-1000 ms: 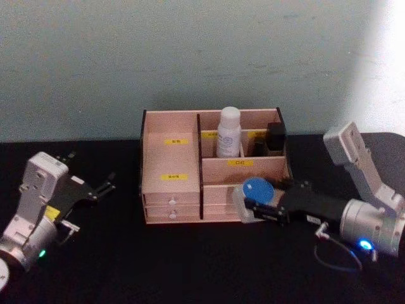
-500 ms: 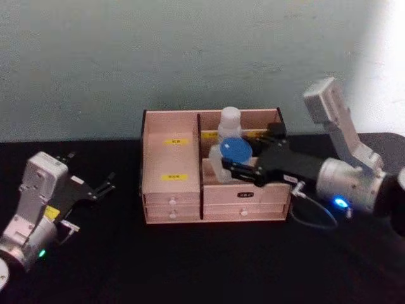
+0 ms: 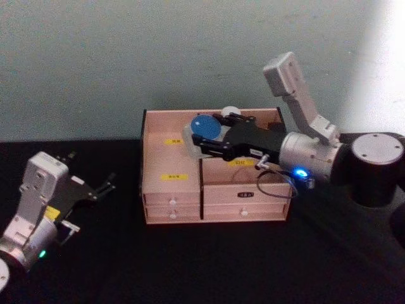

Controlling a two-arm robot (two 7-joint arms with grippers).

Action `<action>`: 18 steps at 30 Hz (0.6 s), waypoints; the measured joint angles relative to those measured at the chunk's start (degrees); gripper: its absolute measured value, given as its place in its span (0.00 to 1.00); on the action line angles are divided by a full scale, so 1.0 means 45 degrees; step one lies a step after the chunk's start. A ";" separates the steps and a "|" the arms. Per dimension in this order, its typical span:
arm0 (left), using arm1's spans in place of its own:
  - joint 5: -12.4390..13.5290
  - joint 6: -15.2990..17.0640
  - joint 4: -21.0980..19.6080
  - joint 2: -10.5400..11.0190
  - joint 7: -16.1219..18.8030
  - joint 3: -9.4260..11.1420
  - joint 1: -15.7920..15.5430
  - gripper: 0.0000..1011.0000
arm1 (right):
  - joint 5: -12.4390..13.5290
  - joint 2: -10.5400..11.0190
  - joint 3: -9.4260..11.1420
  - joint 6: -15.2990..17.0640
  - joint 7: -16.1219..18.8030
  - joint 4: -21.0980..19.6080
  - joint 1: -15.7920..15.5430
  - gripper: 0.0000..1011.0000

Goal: Pick up the facial cleanser and watermelon frost from the table and place them into the tiered storage box.

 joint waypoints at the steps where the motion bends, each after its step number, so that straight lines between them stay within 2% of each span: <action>1: 0.0000 0.0000 0.0000 0.0000 0.0001 0.0000 0.0000 0.99 | -0.0031 -0.0216 -0.0066 -0.0064 0.0026 0.0379 0.0202 0.70; 9: 0.0000 0.0000 0.0000 0.0000 0.0000 0.0000 0.0000 0.99 | -0.0095 -0.1114 -0.0283 -0.0432 0.0225 0.1902 0.0990 0.70; 18: 0.0000 0.0000 0.0000 0.0000 -0.0001 0.0000 0.0000 0.99 | -0.0149 -0.1762 -0.0438 -0.0675 0.0452 0.3092 0.1460 0.70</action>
